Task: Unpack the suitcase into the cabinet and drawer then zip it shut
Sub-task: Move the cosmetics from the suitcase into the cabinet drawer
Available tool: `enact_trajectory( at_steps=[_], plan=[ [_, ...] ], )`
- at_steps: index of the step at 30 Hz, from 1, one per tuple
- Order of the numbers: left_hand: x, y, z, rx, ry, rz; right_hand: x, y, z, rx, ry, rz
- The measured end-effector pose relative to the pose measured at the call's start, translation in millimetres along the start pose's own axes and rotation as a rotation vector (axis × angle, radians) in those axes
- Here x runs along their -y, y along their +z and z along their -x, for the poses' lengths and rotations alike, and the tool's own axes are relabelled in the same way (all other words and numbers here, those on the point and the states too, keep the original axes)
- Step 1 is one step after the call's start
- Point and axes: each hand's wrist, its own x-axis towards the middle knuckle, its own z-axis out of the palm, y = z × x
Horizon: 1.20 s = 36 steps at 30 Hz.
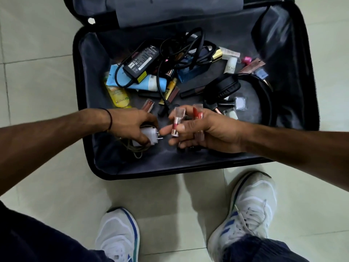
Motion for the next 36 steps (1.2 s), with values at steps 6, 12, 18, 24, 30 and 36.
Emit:
enact_trajectory(
  at_steps=[6,12,18,24,30,36],
  plan=[
    [0,-13,-1,-0.042,0.005,0.041,17,-6,6,-0.008,0.045,-0.169],
    [-6,-21,-5,-0.045,0.011,-0.009,24,-10,7,-0.028,0.054,-0.161],
    [-17,-43,-6,-0.380,0.101,0.043,22,-8,6,-0.314,-0.032,0.315],
    [-27,-67,-9,-1.142,0.147,0.135,34,-12,0,-0.562,-0.144,0.614],
    [-1,-71,-25,-0.817,-0.274,0.074,56,-12,-7,-0.643,-0.344,0.567],
    [10,-58,-28,-0.772,-0.230,0.119,69,-14,-10,-0.620,-0.318,0.365]
  ],
)
